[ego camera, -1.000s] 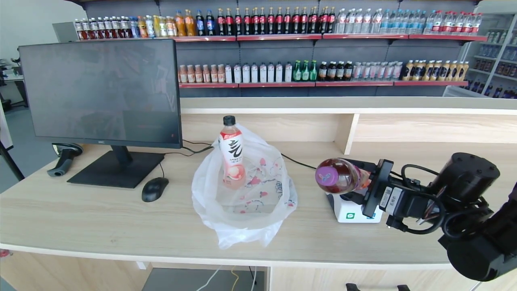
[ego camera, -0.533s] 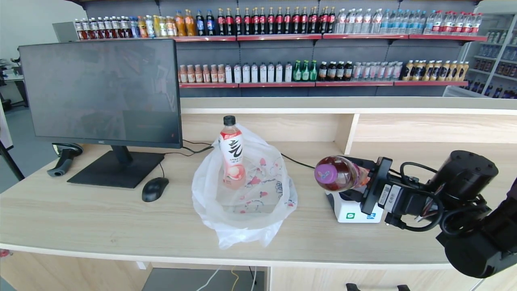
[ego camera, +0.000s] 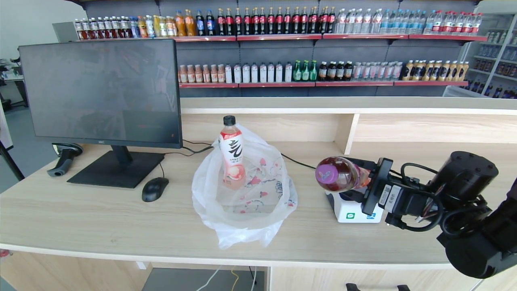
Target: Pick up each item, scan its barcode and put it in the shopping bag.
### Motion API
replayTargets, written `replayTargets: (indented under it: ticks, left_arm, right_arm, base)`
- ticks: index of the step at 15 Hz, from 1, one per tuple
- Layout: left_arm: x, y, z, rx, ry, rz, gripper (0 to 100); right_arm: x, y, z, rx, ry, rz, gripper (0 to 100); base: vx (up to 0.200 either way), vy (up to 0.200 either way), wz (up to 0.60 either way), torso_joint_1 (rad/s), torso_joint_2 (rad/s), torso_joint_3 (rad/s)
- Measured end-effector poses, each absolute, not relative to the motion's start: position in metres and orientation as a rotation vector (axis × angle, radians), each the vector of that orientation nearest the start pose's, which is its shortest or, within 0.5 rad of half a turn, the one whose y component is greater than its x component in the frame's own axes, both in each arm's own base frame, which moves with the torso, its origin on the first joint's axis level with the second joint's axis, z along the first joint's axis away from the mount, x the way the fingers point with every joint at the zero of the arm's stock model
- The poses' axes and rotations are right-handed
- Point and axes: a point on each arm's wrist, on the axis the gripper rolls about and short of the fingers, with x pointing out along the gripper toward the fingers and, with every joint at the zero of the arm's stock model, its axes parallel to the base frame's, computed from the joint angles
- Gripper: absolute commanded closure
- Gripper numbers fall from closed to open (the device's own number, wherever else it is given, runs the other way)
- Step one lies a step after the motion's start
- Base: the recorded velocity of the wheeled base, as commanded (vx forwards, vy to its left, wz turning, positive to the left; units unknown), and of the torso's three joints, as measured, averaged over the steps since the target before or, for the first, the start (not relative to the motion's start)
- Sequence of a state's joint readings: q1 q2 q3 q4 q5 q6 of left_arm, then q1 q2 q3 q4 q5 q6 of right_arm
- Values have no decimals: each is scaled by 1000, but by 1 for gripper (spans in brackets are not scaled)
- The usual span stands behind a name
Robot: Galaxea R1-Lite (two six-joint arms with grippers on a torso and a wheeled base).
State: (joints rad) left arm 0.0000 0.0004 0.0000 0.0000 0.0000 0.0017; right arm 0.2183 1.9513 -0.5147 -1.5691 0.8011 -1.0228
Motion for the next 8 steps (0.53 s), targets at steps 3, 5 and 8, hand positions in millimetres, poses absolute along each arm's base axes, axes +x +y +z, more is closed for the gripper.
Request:
replayTargets:
  ticks: [3,5,8]
  left_arm:
    - [-23,0,75,2,0,0,0]
    - [-23,0,75,2,0,0,0]
    - [-23,0,75,2,0,0,0]
  right_arm:
    - [293,82,131,-949,-636,856,100]
    - [291,81,135,-940,-625,826,100]
    - [287,79,148,-894,-600,750,100]
  base:
    - [0,0,0,0,0,0]
    - [0,0,0,0,0,0]
    - [0,0,0,0,0,0]
